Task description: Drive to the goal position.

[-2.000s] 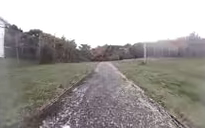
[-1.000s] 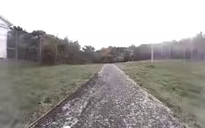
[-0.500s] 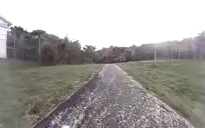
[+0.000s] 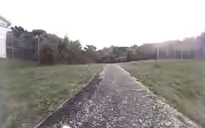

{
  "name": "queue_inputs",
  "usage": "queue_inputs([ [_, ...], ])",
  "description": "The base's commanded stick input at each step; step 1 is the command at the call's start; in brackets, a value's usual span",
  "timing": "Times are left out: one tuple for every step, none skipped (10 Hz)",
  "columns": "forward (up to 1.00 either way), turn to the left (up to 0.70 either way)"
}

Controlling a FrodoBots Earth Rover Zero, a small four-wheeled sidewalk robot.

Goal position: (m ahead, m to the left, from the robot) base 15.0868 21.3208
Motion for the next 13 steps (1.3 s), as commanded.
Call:
queue_inputs([
  [0.70,0.00],
  [0.70,0.00],
  [0.70,0.00],
  [0.70,0.00],
  [0.70,0.00],
  [0.70,0.00],
  [0.70,0.00],
  [0.70,0.00],
  [0.70,0.00],
  [0.70,0.00],
  [0.70,0.00],
  [0.70,0.00],
  [0.70,0.00],
])
